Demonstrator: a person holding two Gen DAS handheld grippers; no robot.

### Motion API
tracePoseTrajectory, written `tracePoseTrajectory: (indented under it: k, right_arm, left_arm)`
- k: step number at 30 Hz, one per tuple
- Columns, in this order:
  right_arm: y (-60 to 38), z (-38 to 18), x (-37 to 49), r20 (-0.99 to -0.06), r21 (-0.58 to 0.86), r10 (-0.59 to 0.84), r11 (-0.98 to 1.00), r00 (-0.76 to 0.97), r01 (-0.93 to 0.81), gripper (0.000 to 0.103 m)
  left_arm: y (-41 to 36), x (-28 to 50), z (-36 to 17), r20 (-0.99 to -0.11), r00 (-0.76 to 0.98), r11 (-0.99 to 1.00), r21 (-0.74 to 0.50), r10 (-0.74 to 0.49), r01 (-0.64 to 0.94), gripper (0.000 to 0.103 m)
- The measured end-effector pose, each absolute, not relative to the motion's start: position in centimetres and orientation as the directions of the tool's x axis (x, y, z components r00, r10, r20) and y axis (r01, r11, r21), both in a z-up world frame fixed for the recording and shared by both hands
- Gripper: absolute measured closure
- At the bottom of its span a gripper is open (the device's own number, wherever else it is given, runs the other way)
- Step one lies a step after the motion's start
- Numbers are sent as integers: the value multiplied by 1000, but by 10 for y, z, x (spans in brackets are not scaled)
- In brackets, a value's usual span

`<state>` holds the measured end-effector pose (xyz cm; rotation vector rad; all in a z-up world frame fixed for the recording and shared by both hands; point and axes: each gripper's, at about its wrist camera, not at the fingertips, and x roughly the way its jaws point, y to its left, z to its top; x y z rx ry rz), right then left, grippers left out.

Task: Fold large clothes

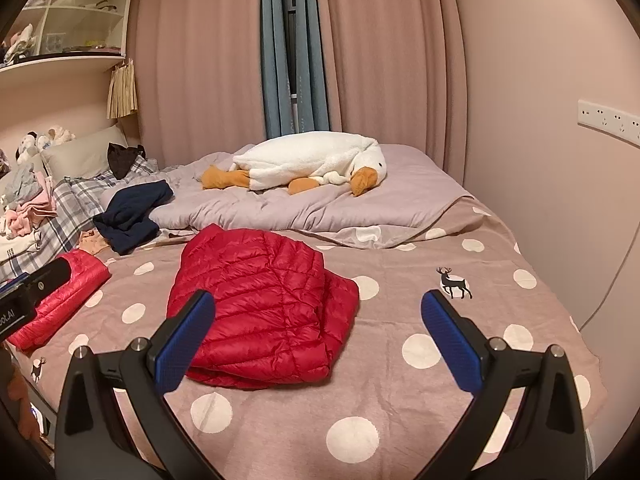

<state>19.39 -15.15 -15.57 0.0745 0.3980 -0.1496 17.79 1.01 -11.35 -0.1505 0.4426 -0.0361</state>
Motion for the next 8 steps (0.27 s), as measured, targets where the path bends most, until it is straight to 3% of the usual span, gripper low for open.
tracePoseTrajectory:
  k: [8]
  right_arm:
    - [-150, -156, 194, -399, 30, -141, 986, 906, 166, 0]
  left_arm:
    - [11, 178, -114, -425, 901, 985, -171, -82, 8, 1]
